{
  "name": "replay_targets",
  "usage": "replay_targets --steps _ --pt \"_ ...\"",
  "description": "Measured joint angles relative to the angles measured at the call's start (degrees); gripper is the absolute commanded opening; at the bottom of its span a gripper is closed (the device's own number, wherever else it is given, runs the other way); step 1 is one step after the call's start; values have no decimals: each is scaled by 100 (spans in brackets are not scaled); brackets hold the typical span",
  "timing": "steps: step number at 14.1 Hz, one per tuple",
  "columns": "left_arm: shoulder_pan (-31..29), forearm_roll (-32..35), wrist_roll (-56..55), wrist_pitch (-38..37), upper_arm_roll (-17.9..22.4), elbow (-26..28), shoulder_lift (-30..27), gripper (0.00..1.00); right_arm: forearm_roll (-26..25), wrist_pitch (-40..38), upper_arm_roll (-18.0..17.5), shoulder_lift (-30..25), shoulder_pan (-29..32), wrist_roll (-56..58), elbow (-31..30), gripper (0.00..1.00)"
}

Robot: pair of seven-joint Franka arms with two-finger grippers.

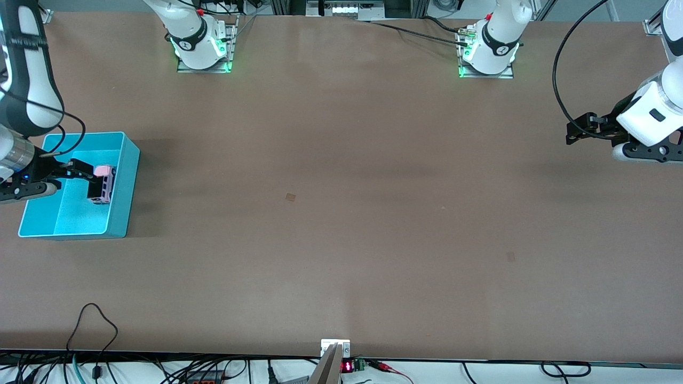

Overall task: Wind and store pink jeep toy
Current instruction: 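Open the right gripper to release the jeep in the bin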

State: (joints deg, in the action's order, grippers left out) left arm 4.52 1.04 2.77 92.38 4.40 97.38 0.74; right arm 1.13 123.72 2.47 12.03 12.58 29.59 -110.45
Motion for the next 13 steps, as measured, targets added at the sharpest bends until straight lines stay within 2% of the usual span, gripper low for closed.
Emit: replay_targets --steps 5,10,13 --pt "0 0 0 -2 0 -1 0 100 8 -1020 -53 -126 -482 -126 907 100" --pt "0 0 0 -3 0 -1 0 100 10 -1808 -68 -286 -1201 -1738 1642 100" --pt "0 0 0 -3 0 -1 0 100 9 -2479 -72 -344 -1452 -2086 2076 100"
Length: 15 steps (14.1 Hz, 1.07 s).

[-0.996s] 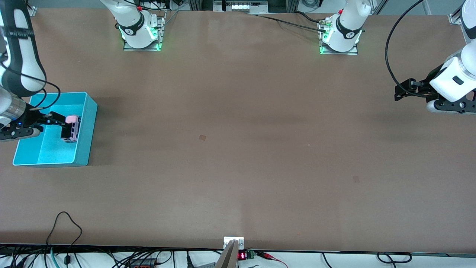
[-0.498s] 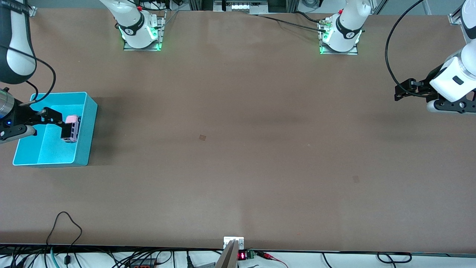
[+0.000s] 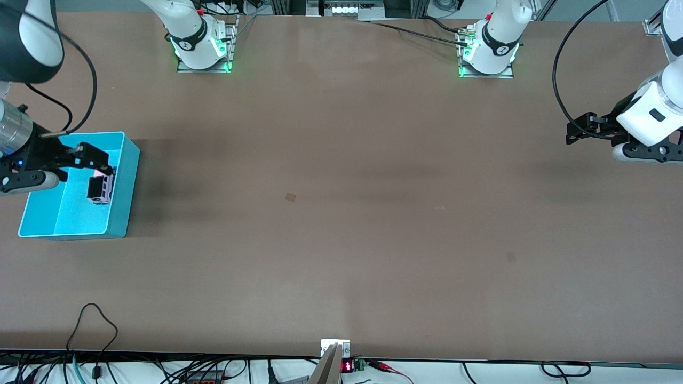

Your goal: Wind and store pink jeep toy

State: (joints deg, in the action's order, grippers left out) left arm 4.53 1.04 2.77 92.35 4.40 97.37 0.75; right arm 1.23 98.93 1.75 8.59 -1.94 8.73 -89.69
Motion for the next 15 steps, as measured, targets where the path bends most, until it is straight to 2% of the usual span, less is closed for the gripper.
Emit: replay_targets --steps 3,6,8,11,15 --pt "0 0 0 0 0 0 0 100 0 -714 1 -148 -28 -280 358 100" --pt "0 0 0 0 0 -1 0 100 -12 -931 -102 -570 -64 -869 319 100" --pt "0 0 0 -1 0 -1 0 100 -32 -870 -173 -895 -95 -1104 23 100" --pt "0 0 0 -2 0 -1 0 100 -42 -445 -177 -1389 -102 -1118 -758 100" --pt "0 0 0 -2 0 -1 0 100 -43 -415 -174 -1492 -102 -1071 -891 100"
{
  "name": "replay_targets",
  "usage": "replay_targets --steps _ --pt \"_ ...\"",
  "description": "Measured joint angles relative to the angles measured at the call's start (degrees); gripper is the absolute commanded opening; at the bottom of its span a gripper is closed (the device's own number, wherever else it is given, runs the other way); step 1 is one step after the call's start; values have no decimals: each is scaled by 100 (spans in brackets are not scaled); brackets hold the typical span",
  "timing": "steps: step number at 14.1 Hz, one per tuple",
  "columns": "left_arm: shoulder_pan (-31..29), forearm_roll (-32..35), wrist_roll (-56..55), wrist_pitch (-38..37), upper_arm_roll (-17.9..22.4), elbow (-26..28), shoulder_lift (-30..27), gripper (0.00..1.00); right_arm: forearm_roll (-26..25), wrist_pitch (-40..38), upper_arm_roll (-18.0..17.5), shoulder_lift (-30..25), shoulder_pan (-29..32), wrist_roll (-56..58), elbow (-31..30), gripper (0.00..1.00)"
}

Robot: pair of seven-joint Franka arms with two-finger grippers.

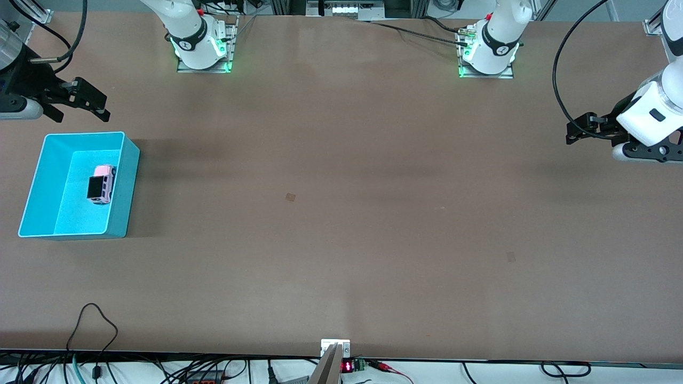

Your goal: Wind and store pink jeep toy

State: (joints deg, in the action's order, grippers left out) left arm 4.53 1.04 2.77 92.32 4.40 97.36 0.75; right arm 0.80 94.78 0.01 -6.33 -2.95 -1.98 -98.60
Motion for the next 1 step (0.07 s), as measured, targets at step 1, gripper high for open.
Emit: replay_targets --steps 1 --pt "0 0 0 0 0 0 0 100 0 -2 5 0 2 0 3 100"
